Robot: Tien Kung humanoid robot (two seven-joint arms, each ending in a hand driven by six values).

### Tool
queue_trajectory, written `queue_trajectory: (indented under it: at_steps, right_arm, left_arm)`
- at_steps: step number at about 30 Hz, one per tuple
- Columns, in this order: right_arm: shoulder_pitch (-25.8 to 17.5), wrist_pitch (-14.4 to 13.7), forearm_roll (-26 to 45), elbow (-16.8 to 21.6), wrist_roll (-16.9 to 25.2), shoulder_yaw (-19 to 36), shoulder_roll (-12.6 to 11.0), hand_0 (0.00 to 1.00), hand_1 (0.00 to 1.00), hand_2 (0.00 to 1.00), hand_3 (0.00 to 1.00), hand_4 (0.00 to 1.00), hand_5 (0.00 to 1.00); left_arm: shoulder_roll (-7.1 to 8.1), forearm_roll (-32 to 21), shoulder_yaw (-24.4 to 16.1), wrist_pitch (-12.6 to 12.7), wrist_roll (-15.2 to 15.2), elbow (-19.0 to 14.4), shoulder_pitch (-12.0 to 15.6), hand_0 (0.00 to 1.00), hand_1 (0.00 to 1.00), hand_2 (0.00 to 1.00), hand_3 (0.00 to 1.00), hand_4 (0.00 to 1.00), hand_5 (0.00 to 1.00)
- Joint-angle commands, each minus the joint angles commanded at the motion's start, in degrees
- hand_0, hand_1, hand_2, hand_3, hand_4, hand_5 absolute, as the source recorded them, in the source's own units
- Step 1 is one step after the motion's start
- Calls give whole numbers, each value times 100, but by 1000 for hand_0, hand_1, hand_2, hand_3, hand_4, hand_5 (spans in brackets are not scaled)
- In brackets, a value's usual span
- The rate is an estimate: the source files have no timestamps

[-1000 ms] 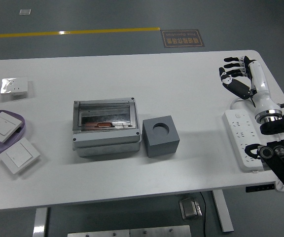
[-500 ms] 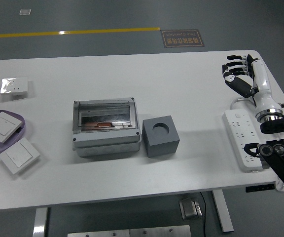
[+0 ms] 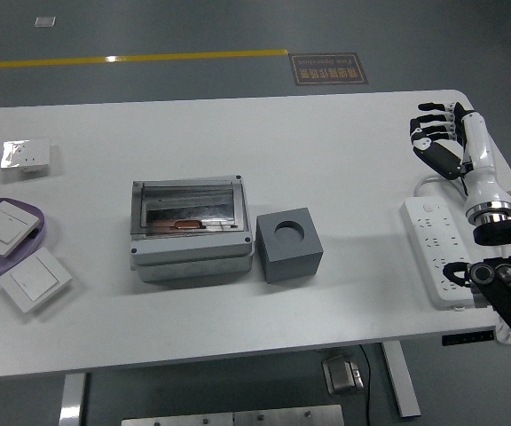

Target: Pick up the cylinder from the cube,place it in the box,flap close box

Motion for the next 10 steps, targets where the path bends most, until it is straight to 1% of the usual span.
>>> queue_trajectory:
  at_steps: [4,10]
  right_arm:
    - [-26,10,-32,1,-5,48,4,566,589,601,647,599,278]
    - [-43,-79,38,-2,160,119,-6,568,594,600,647,598,278]
  left_arm:
    - [-10,-29,10,-8,-2,1,7,635,602,561,645,716,242]
    - [8,-28,-17,-8,9,6,15,635,601,561,644,715,241]
